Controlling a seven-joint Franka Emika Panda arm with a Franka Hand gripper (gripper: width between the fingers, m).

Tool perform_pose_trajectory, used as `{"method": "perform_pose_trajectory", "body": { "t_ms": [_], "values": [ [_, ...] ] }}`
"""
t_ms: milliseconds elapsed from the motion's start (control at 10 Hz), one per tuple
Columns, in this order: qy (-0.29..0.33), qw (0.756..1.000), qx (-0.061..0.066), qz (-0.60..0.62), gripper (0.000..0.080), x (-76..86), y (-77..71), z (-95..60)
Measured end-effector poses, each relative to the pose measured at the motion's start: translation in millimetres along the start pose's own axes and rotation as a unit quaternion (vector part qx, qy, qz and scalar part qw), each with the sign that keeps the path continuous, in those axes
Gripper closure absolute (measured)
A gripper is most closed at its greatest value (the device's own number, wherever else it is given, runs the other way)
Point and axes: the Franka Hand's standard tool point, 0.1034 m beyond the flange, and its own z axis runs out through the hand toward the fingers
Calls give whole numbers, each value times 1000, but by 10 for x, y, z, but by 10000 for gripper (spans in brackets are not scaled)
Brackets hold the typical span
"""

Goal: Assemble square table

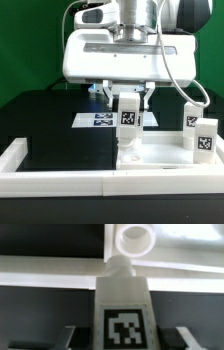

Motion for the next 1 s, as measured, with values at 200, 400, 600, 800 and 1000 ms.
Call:
{"method": "perform_pose_trajectory", "body": {
  "t_ms": [200,400,600,800,1000],
  "values": [
    [-1,1000,5,8,509,11,28,13],
    [-2,1000,5,9,509,0,26,20],
    [-2,1000,3,8,509,-9,48,27],
    [-6,1000,8,21,509,-61,67,67],
    [-6,1000,13,21,509,-32,10,65]
  ]
}}
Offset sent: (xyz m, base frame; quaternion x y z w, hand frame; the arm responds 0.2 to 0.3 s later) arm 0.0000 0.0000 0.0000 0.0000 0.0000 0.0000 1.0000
